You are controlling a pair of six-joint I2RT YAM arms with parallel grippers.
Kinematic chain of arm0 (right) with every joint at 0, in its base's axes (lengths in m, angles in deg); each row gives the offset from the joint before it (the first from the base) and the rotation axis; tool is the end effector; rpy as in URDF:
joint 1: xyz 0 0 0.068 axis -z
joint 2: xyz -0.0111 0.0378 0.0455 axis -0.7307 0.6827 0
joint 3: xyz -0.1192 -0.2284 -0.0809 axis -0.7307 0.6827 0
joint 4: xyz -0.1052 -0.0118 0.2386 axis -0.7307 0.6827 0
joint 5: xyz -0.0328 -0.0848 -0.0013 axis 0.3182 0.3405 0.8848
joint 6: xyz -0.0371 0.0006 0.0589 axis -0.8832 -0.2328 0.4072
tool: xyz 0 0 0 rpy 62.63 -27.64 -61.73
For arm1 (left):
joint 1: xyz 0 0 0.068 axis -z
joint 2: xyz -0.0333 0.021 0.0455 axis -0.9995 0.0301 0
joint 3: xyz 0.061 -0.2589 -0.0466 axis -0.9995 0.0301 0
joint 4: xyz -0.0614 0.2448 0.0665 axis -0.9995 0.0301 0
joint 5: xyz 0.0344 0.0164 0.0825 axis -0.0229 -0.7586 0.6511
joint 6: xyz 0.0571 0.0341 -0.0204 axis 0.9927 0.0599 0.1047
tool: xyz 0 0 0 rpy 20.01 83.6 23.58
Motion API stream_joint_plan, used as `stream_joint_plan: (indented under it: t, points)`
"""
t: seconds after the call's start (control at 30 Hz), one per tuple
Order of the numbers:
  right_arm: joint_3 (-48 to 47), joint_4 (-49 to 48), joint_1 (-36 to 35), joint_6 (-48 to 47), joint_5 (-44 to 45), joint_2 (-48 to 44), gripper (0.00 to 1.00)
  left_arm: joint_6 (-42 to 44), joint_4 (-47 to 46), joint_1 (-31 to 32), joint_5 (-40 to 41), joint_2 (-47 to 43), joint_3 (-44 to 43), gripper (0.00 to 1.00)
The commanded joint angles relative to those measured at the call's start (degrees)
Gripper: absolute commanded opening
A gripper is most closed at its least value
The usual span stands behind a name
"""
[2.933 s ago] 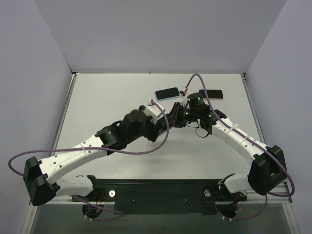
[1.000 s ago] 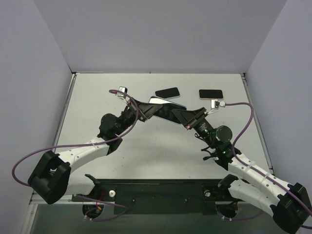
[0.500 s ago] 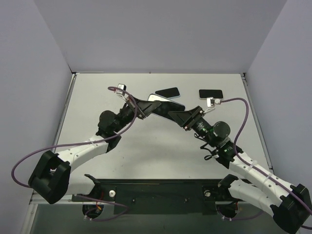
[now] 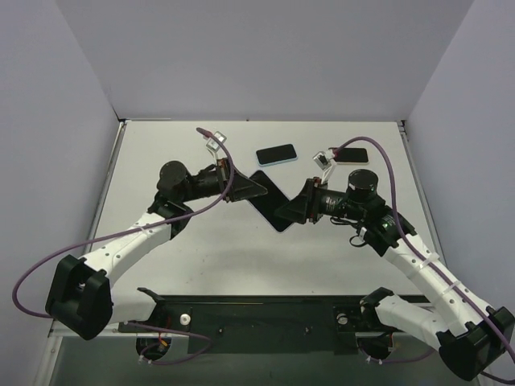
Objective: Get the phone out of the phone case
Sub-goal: Adjust the phone.
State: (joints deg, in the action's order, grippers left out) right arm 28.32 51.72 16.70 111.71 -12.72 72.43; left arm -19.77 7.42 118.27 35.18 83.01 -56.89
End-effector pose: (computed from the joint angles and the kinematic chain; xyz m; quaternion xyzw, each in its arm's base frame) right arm 0.1828 0.1502 0.3597 -0.2073 0.6772 0.5787 0.4044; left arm 0.2376 -0.1848 0.3464 0.1272 0.6250 -0.7063 0.3073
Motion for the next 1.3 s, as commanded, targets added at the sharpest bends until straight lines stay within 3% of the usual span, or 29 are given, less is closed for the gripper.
stream_joint_plan:
  t: [0.0,0.07,0.2,0.3,0.33,0.47,0.57,0.63,0.8,0.83,0.87,0.9,0.93,0.97,1.03,1.1,1.27]
  points:
    - [-2.9,-0.6,-0.4,-1.8,-10.1,1.7,0.35,4.9,3.9,0.2,-7.2,-3.2,-4.2,0.0]
    - [-2.9,-3.2,-1.7,-0.5,-11.4,2.2,0.2,6.6,6.7,0.1,-7.3,-3.4,-5.4,0.0]
    - [-2.6,-6.7,-4.7,1.2,-9.3,3.0,0.0,6.0,8.6,0.1,-5.7,-2.7,-7.1,0.0]
    - [-0.8,-14.2,-6.3,4.7,-6.9,2.9,0.0,-0.1,3.4,0.2,-3.8,-1.7,-6.4,0.0]
    - [0.8,-15.6,-6.2,6.1,-3.7,2.4,0.0,-2.0,0.7,0.2,-2.9,-1.2,-5.7,0.12]
    - [5.4,-24.8,-6.1,10.6,3.4,-0.2,0.0,-11.2,-10.6,0.2,-1.0,-0.3,-2.7,0.35]
    - [5.6,-28.0,-6.1,12.6,4.3,1.1,0.0,-11.8,-10.8,0.2,0.8,-0.7,-2.2,0.39]
    - [5.1,-28.8,-6.1,13.5,3.2,2.6,0.0,-12.2,-11.3,0.2,1.6,-1.2,-2.3,0.39]
    - [4.5,-28.3,-6.1,13.6,2.1,3.1,0.0,-12.0,-10.4,-0.1,2.3,-1.8,-3.5,0.13]
    - [3.5,-27.1,-6.1,11.5,1.5,2.7,0.02,-11.8,-8.8,-0.4,1.8,-1.9,-3.9,0.03]
    - [2.9,-21.7,-6.1,10.1,1.6,2.7,0.08,-11.3,-8.2,-0.6,1.5,-2.0,-4.4,0.0]
    - [1.2,-17.8,-5.9,6.3,1.7,2.0,0.21,-11.0,-5.7,-1.1,1.2,-2.2,-4.7,0.0]
    - [0.6,-12.0,-5.8,4.3,1.7,1.7,0.26,-10.8,-3.9,-1.3,1.1,-2.2,-4.9,0.0]
    - [-0.3,-9.3,-5.7,1.3,1.0,1.2,0.4,-10.8,-3.6,-2.1,0.8,-2.4,-4.9,0.0]
    - [-0.7,-6.6,-5.6,0.3,-1.1,1.1,0.5,-10.7,-2.0,-3.2,1.9,-3.8,-4.7,0.0]
    - [-0.1,-8.6,-6.8,2.5,-1.6,1.6,0.53,-9.9,0.6,-3.5,5.2,-5.8,-4.2,0.0]
    - [5.1,-26.9,-11.2,10.7,5.1,1.9,0.57,-13.1,-1.2,-3.5,16.0,-9.4,0.5,0.0]
